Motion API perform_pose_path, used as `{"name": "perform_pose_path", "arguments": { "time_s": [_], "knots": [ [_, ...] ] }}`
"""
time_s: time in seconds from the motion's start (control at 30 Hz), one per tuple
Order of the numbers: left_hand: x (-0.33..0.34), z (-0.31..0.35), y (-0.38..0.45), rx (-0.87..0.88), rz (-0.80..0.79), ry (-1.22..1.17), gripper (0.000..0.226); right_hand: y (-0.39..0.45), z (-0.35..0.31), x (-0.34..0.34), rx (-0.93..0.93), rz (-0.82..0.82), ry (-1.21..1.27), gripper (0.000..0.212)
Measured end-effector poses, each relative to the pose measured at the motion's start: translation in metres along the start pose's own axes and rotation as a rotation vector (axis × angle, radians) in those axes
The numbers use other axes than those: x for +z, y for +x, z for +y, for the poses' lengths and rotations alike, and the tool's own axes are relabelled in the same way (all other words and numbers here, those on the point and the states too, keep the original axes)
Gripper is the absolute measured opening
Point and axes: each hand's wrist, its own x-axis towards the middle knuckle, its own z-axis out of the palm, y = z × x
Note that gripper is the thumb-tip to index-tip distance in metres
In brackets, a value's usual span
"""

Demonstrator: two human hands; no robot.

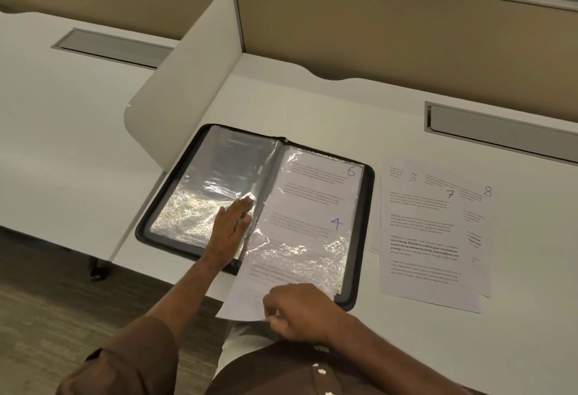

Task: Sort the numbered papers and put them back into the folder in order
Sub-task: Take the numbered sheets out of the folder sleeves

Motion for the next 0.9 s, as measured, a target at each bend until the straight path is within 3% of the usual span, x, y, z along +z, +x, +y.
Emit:
{"name": "perform_pose_path", "arguments": {
  "time_s": [0.13,0.2,0.27,0.33,0.43,0.57,0.67,0.77,0.9],
  "knots": [
    [-0.004,0.007,0.000,-0.001,0.010,-0.071,0.060,-0.011,-0.008,-0.035,-0.024,-0.017,0.416,0.013],
    [-0.007,0.009,-0.001,-0.002,-0.001,-0.118,0.059,-0.013,-0.002,-0.060,-0.026,0.061,0.537,0.008],
    [-0.010,0.012,-0.001,-0.108,-0.029,-0.244,0.055,-0.013,0.015,-0.087,0.027,0.194,0.580,0.009],
    [-0.012,0.015,-0.001,-0.221,-0.048,-0.363,0.051,-0.013,0.039,-0.117,0.146,0.379,0.521,0.016],
    [-0.006,0.009,0.000,-0.012,0.015,-0.201,0.039,-0.014,0.083,-0.152,0.374,0.580,0.253,0.010],
    [0.002,0.008,-0.001,0.049,0.097,-0.030,0.051,-0.021,0.130,-0.168,0.600,0.799,0.101,0.010],
    [0.005,0.005,-0.004,0.172,0.091,0.230,0.053,-0.032,0.144,-0.174,0.637,0.989,0.040,0.012],
    [0.013,0.016,-0.008,0.177,0.106,0.486,0.050,-0.049,0.142,-0.186,0.642,1.200,-0.029,0.017],
    [0.035,0.036,-0.020,0.197,0.082,0.559,0.050,-0.086,0.145,-0.200,0.502,1.601,-0.047,0.020]
  ]
}}
